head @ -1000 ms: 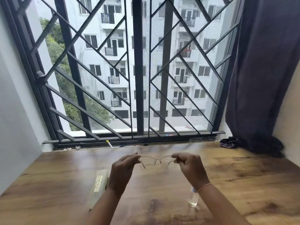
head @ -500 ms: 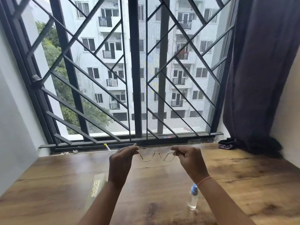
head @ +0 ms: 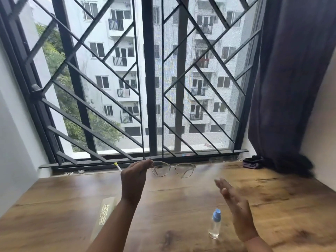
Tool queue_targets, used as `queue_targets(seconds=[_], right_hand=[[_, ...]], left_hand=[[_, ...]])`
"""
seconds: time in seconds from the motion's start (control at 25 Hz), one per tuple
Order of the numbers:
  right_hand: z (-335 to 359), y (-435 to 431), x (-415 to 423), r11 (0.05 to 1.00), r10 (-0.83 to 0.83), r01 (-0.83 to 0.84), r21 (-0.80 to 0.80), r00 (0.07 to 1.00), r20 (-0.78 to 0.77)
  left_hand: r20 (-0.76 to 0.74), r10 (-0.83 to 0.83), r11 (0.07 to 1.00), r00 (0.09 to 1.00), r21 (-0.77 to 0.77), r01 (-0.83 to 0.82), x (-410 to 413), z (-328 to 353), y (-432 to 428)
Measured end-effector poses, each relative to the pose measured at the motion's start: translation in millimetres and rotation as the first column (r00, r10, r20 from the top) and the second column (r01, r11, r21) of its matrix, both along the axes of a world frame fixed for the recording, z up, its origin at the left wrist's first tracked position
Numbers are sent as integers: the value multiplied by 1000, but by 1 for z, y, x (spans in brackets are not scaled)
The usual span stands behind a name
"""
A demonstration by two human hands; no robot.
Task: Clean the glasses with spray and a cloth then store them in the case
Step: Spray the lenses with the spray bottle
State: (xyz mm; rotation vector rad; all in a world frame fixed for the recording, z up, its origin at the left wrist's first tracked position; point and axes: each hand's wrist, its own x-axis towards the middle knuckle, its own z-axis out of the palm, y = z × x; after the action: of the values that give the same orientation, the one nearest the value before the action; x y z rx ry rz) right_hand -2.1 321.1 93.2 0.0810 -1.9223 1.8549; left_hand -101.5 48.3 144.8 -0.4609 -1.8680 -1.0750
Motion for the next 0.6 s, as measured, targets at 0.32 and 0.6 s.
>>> queue_targets(seconds=[0.32, 0.6], right_hand=[[-92, 1, 10, 981, 3, -77, 181, 924, 381], [-58, -16, 3, 999, -35, 31, 25, 978, 205]], left_hand=[[12, -14, 1000, 1000, 21, 13, 0, -1, 2], [29, 27, 999, 999, 15, -28, 4, -1, 1]])
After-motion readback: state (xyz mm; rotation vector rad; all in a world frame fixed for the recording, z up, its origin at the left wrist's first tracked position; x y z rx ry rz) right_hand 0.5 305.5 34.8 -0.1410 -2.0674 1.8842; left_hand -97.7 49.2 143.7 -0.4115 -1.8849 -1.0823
